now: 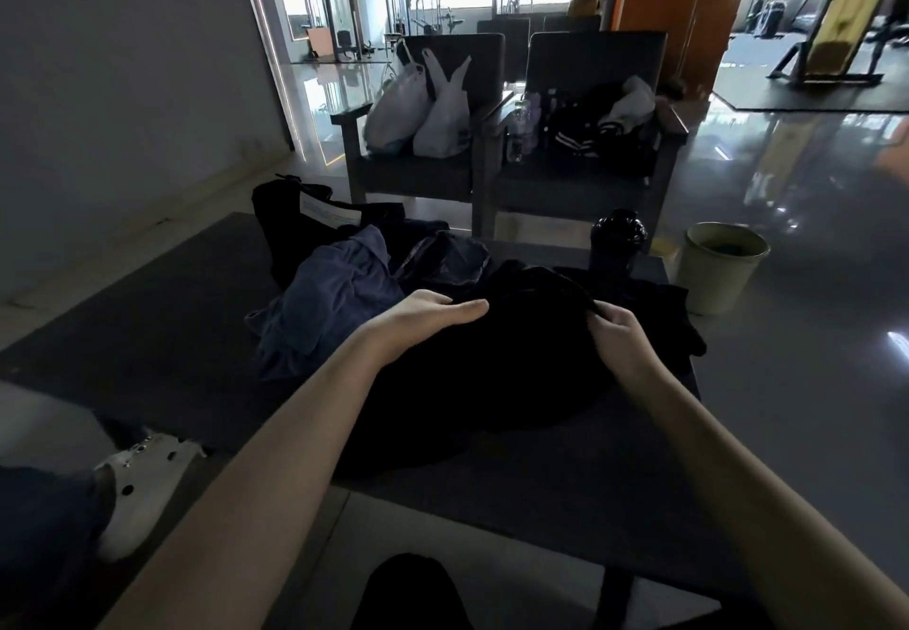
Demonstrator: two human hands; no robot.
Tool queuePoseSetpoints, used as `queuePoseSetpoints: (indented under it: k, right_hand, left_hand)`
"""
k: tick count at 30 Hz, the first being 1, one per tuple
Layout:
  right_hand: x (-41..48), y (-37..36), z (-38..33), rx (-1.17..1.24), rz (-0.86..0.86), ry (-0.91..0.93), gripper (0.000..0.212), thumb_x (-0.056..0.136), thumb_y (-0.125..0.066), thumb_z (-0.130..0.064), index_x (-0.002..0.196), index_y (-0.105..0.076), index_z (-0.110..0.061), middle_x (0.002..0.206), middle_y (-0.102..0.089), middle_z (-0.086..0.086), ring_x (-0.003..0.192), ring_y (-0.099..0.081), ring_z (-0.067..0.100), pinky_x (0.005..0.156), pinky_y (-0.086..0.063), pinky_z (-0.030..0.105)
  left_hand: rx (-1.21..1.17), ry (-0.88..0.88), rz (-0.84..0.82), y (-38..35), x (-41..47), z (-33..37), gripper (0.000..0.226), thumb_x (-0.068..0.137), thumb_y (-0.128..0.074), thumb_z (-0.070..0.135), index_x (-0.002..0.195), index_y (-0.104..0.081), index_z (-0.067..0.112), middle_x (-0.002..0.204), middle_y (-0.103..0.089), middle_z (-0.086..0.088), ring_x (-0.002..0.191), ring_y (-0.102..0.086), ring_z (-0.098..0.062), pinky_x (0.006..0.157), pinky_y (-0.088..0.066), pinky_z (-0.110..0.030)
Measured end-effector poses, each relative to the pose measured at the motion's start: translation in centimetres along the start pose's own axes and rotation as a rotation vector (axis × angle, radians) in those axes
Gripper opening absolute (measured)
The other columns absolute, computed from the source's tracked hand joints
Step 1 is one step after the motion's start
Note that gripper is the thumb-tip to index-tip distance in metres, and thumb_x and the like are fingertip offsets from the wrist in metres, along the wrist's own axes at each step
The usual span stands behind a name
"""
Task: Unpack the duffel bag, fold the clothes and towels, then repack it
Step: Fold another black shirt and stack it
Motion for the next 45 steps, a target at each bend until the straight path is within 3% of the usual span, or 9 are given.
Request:
queuePoseSetpoints:
  k: [7,12,15,18,24,28,33,39,45]
  right_hand:
    - [0.2,5.7,0.4,0.137,0.143,-0.157,0.034,0.094,-0.055,-0.02,0.063,-0.056,-0.009,0.04,-0.051,-0.007,0.033,-0.046,0.003,0.038,-0.037,0.013]
    - [0.4,7.4,0.2,-0.242,0.186,-0.105,0.014,0.086,-0.056,-0.015,0.091,-0.069,-0.018,0.085,-0.066,0.001,0.083,-0.062,0.019,0.076,-0.049,0.03]
    - [-0.9,2.5,-2.2,-0.16,-0.136,0.014,0.039,0.086,-0.067,-0.03,0.124,-0.056,-0.032,0.119,-0.057,-0.006,0.103,-0.055,0.001,0.081,-0.041,0.013]
    - [-2.3,-2.0,-4.3,-0.339,-0.38,0.144,0.076,0.076,-0.078,-0.025,0.139,-0.039,-0.04,0.126,-0.047,-0.025,0.11,-0.045,-0.013,0.086,-0.037,0.004]
    - [-1.5,-0.1,-6.7,-0.534,-0.12,0.303,0.014,0.083,-0.067,-0.007,0.077,-0.067,-0.02,0.061,-0.056,-0.009,0.049,-0.049,-0.004,0.053,-0.036,0.015]
    - [-1.6,2.9,-7.9,-0.513,-0.033,0.26,0.015,0.087,-0.059,-0.007,0.081,-0.068,-0.017,0.065,-0.06,-0.005,0.059,-0.051,0.003,0.052,-0.036,0.01]
    - [-1.1,7.2,-8.1,-0.386,0.088,0.184,0.015,0.086,-0.059,-0.01,0.082,-0.071,-0.018,0.074,-0.066,0.003,0.069,-0.058,0.013,0.068,-0.044,0.028]
    - [-1.1,10.0,-7.1,-0.448,0.169,0.111,0.015,0.087,-0.061,-0.018,0.075,-0.07,-0.019,0.071,-0.066,0.003,0.066,-0.058,0.014,0.063,-0.043,0.026]
    - [-1.0,12.0,-4.6,-0.668,0.241,-0.036,0.016,0.083,-0.054,-0.015,0.08,-0.069,-0.009,0.079,-0.066,0.012,0.083,-0.06,0.03,0.069,-0.044,0.032]
  left_hand:
    - [0.002,-0.052,-0.036,0.3,-0.5,1.2,0.024,0.089,-0.066,0.024,0.104,-0.07,0.006,0.1,-0.07,-0.016,0.088,-0.062,-0.028,0.088,-0.049,-0.039]
    - [-0.063,-0.143,0.002,-0.4,-0.7,3.5,0.027,0.093,-0.06,0.028,0.103,-0.069,0.004,0.09,-0.068,-0.011,0.078,-0.063,-0.022,0.071,-0.051,-0.026]
    - [-0.051,-0.182,-0.036,-1.6,-0.8,5.1,0.024,0.092,-0.061,0.029,0.102,-0.071,0.009,0.086,-0.069,-0.006,0.076,-0.064,-0.019,0.07,-0.051,-0.025]
    - [-0.016,-0.206,-0.093,-3.2,-0.8,6.6,0.019,0.091,-0.063,0.029,0.099,-0.071,0.014,0.086,-0.07,-0.002,0.076,-0.065,-0.015,0.071,-0.052,-0.024]
    - [0.401,-0.293,0.056,-2.2,-0.3,8.0,0.004,0.085,-0.067,0.016,0.087,-0.07,0.014,0.076,-0.062,0.004,0.074,-0.06,-0.013,0.067,-0.047,-0.022]
    - [0.69,-0.23,0.35,0.8,0.5,6.2,0.016,0.083,-0.056,0.01,0.089,-0.066,0.02,0.098,-0.062,-0.004,0.091,-0.06,-0.024,0.083,-0.053,-0.038]
    - [0.513,-0.133,0.557,4.4,0.7,3.6,0.027,0.086,-0.045,0.004,0.105,-0.063,0.012,0.106,-0.065,-0.011,0.096,-0.059,-0.027,0.073,-0.044,-0.03]
    - [0.393,-0.127,0.576,6.1,0.6,5.0,0.022,0.09,-0.049,0.011,0.108,-0.061,0.009,0.102,-0.062,-0.008,0.095,-0.059,-0.024,0.078,-0.047,-0.03]
    - [0.177,-0.174,0.396,5.3,-0.2,6.7,0.02,0.091,-0.061,0.021,0.091,-0.069,0.002,0.07,-0.059,-0.006,0.055,-0.054,-0.013,0.051,-0.04,-0.018]
Point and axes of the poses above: each hand's wrist, its own x-axis towards the middle knuckle, its own y-axis out of the back of the hand, z = x × y, the point moved 10 cm from there along x, towards the middle knuckle
